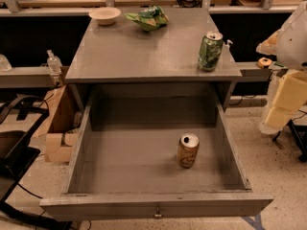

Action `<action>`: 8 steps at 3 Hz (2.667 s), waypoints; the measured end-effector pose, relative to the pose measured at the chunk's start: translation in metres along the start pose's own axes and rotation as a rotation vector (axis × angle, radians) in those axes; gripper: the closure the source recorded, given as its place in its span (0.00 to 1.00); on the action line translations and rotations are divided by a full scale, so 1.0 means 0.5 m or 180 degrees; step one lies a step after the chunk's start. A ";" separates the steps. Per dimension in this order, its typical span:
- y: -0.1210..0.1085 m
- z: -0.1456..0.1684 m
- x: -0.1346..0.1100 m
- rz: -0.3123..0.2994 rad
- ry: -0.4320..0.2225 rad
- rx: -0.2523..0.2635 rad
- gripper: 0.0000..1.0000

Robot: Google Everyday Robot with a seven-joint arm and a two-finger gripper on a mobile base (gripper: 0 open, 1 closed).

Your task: Pick orange can from top drawer and place on counter

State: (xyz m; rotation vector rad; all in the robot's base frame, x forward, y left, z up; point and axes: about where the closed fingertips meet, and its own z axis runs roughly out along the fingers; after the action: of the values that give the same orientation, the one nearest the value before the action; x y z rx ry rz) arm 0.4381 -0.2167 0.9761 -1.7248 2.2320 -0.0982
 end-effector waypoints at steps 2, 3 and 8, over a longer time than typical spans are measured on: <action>-0.008 0.023 0.004 -0.0005 -0.0275 0.0032 0.00; -0.020 0.118 0.042 0.0036 -0.0876 0.0034 0.00; -0.034 0.368 0.062 -0.0274 -0.2386 0.0030 0.00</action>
Offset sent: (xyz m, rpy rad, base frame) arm 0.0302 -0.0129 -0.0479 0.3978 -0.1488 0.1062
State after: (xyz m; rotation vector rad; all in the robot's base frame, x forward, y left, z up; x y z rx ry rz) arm 0.5001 -0.2256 0.7997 -1.5076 1.5990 0.4446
